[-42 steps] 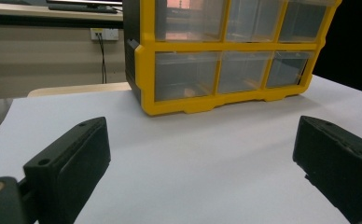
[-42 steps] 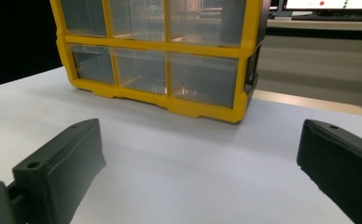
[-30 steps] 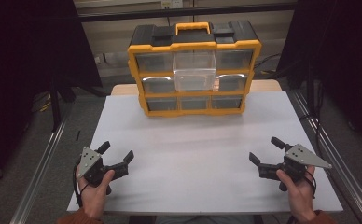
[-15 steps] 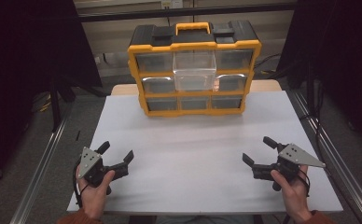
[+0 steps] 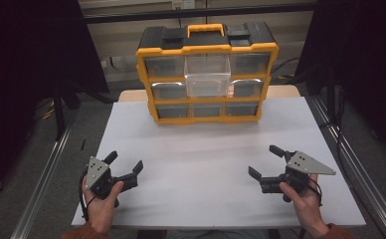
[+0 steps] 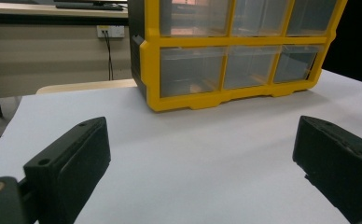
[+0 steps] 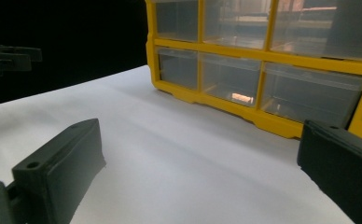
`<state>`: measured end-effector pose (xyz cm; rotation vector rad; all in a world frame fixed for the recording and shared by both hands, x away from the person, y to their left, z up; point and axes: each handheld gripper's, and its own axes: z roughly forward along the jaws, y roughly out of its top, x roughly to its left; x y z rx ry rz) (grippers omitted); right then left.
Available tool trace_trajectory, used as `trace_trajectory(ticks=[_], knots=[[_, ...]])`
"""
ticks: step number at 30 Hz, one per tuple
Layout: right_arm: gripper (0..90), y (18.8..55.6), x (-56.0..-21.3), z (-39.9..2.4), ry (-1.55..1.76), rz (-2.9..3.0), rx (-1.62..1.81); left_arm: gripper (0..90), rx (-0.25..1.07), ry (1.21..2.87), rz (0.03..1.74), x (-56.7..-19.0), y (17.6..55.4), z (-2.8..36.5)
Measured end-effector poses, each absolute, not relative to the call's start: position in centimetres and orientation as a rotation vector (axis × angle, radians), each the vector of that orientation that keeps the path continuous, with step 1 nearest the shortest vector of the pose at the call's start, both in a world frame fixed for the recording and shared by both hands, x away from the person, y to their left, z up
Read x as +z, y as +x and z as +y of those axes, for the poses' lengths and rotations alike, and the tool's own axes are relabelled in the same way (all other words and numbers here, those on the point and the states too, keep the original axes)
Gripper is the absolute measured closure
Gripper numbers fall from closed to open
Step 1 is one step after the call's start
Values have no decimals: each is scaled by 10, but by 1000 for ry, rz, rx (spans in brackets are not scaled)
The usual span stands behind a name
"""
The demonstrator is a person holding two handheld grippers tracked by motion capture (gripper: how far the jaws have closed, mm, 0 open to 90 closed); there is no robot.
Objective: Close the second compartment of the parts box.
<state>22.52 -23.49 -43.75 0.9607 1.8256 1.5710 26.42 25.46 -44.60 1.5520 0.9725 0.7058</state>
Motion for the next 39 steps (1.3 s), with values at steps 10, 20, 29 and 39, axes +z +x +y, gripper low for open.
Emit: trace_trajectory(ticks=[10, 20, 29, 39], knots=[[9, 232, -435, -215, 924, 1878, 1612, 40, 725, 1555, 974, -445, 262, 256], [2, 239, -428, -199, 899, 1866, 1635, 40, 709, 1559, 971, -446, 266, 253], [5, 250, -419, -185, 848, 1864, 1695, 40, 710, 1540, 973, -445, 262, 255], [41, 260, -411, -169, 800, 1861, 1733, 40, 715, 1534, 947, -443, 260, 257]])
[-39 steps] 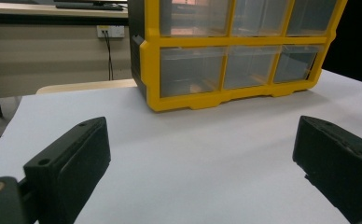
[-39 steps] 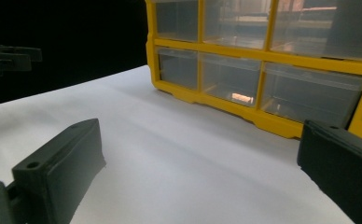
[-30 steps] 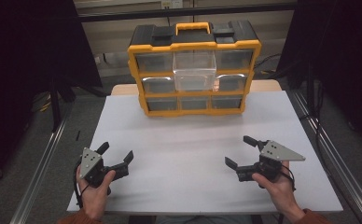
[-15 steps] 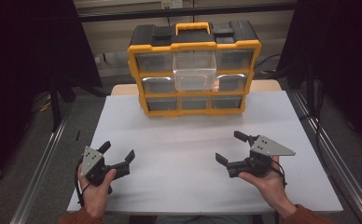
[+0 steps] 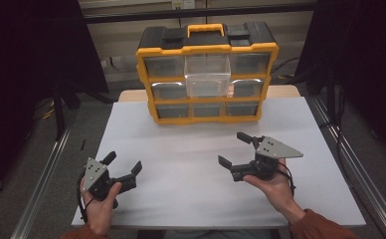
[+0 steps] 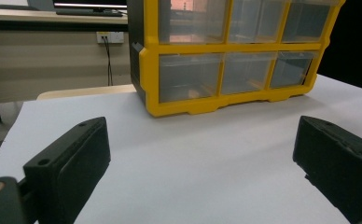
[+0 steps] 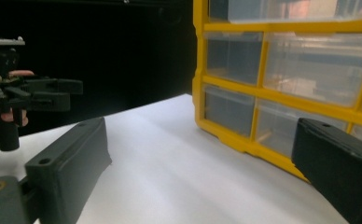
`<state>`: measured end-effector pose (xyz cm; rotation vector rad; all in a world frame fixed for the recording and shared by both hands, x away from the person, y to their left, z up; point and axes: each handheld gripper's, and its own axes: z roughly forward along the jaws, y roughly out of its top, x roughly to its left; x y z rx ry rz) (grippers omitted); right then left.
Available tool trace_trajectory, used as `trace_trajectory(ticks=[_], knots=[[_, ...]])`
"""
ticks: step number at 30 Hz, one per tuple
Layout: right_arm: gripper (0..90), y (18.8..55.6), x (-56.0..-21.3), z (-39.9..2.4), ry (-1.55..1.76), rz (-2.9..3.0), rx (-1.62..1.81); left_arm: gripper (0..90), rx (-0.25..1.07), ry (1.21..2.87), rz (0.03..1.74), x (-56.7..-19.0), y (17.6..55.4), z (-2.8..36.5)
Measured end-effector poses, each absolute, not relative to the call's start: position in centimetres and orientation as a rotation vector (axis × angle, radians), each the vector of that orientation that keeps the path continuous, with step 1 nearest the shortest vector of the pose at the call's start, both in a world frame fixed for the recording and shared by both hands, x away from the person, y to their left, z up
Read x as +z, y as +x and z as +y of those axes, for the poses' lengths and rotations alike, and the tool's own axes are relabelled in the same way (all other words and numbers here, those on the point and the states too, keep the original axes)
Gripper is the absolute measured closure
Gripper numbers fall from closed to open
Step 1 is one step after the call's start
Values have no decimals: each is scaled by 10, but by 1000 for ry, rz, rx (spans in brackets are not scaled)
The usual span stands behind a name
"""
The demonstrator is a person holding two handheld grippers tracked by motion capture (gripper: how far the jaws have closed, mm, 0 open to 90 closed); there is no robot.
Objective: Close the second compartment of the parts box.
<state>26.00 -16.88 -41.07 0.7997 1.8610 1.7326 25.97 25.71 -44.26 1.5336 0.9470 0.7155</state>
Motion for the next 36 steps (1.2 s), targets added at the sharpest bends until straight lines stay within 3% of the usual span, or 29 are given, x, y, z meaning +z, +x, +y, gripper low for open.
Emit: trace_trajectory(ticks=[17, 36], knots=[[108, 280, -382, -154, 739, 1820, 1791, 40, 709, 1530, 943, -443, 259, 257], [408, 305, -368, -144, 706, 1809, 1837, 41, 715, 1547, 931, -443, 258, 255]])
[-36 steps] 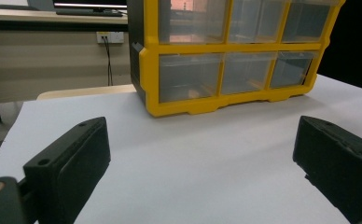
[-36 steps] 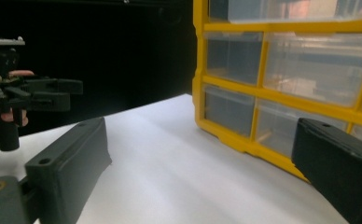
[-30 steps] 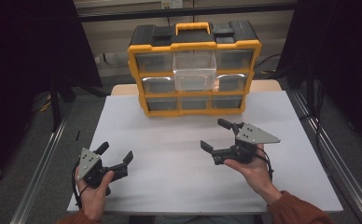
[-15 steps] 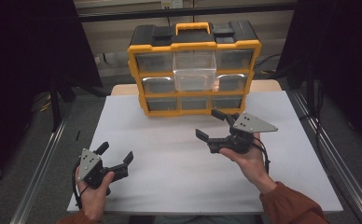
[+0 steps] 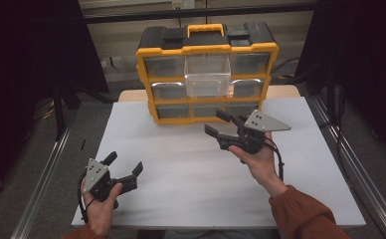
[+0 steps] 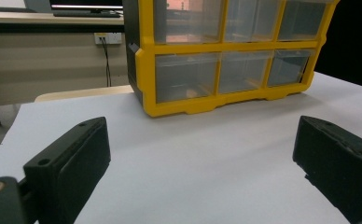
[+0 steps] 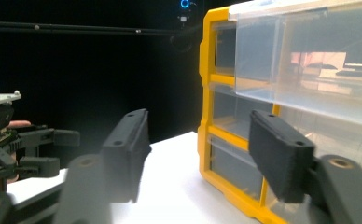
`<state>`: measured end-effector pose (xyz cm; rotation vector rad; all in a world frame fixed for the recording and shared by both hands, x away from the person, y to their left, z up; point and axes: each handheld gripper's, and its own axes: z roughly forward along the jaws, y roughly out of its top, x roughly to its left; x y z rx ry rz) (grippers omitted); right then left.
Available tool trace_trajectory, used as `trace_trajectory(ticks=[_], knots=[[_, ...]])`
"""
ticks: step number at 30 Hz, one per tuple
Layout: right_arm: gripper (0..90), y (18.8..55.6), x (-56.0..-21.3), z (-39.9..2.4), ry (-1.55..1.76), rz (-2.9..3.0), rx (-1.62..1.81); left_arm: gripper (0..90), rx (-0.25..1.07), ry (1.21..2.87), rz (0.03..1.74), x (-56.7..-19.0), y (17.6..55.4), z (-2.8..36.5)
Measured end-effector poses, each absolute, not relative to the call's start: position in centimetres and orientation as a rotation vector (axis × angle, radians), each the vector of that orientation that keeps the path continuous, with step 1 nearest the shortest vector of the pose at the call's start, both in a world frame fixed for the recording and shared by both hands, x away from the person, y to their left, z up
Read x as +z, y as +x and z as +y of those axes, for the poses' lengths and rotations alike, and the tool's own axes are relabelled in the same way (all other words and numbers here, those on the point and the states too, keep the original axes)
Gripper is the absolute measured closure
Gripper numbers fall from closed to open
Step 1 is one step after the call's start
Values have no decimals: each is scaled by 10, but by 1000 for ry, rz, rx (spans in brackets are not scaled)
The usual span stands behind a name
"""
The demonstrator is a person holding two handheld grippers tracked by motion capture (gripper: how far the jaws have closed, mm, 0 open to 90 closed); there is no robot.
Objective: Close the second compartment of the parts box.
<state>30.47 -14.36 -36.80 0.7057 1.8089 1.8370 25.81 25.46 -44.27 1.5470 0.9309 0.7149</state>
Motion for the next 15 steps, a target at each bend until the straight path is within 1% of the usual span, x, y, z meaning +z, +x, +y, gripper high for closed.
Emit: trace_trajectory(ticks=[1, 3, 5, 6, 8, 9, 11, 12, 15], knots=[[446, 307, -366, -142, 705, 1802, 1836, 41, 715, 1546, 933, -443, 258, 255], [483, 309, -365, -142, 702, 1801, 1841, 41, 725, 1548, 943, -442, 257, 255], [544, 311, -365, -140, 697, 1806, 1837, 41, 717, 1541, 934, -442, 257, 255], [544, 311, -365, -140, 697, 1806, 1837, 41, 717, 1541, 934, -442, 257, 255], [591, 313, -364, -139, 676, 1811, 1829, 41, 715, 1544, 927, -442, 258, 255], [591, 313, -364, -139, 676, 1811, 1829, 41, 715, 1544, 927, -442, 258, 255], [623, 314, -361, -140, 659, 1810, 1829, 41, 710, 1541, 922, -443, 259, 255], [652, 315, -358, -140, 652, 1801, 1827, 41, 719, 1547, 923, -443, 259, 257], [683, 316, -355, -140, 657, 1794, 1812, 41, 712, 1539, 925, -443, 259, 256]])
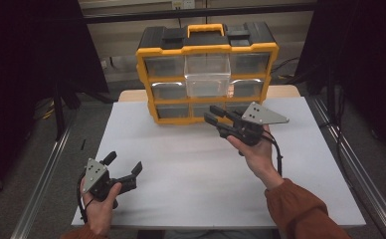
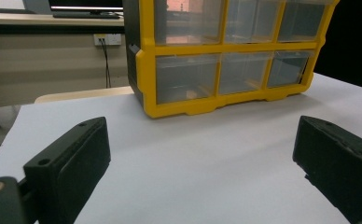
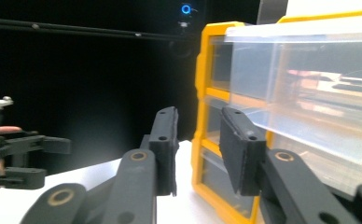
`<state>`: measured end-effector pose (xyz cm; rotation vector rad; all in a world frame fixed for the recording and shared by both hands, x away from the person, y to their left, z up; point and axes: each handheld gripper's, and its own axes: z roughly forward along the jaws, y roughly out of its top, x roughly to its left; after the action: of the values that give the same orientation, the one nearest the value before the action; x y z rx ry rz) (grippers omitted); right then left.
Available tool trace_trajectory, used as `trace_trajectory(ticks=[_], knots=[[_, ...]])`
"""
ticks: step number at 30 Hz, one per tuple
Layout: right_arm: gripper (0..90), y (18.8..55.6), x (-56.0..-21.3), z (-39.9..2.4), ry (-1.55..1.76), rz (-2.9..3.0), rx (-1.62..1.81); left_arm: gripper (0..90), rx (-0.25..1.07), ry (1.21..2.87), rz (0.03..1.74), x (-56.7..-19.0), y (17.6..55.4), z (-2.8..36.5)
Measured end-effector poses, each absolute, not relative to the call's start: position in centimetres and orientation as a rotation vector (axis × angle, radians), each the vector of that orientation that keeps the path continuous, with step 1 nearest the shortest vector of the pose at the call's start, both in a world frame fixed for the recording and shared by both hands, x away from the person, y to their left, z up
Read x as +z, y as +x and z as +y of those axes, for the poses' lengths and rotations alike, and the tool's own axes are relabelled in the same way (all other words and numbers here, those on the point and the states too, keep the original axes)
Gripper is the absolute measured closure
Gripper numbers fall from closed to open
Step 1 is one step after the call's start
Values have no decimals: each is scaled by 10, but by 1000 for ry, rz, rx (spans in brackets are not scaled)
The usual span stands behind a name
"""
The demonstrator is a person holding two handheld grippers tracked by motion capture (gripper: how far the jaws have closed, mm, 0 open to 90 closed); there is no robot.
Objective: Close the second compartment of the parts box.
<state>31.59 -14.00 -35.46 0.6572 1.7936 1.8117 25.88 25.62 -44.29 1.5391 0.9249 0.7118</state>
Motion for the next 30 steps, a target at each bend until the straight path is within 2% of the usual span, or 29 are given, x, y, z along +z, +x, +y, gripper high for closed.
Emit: trace_trajectory(ticks=[2, 3, 9, 16, 30], knots=[[697, 317, -354, -140, 661, 1792, 1817, 41, 718, 1543, 924, -443, 259, 256], [739, 318, -353, -141, 671, 1782, 1824, 41, 721, 1546, 924, -443, 259, 257], [838, 325, -349, -139, 659, 1774, 1839, 40, 726, 1550, 918, -443, 259, 257], [899, 331, -344, -134, 632, 1796, 1813, 40, 715, 1543, 928, -443, 259, 257], [900, 353, -348, -137, 702, 1753, 1770, 42, 724, 1540, 944, -444, 259, 257]])
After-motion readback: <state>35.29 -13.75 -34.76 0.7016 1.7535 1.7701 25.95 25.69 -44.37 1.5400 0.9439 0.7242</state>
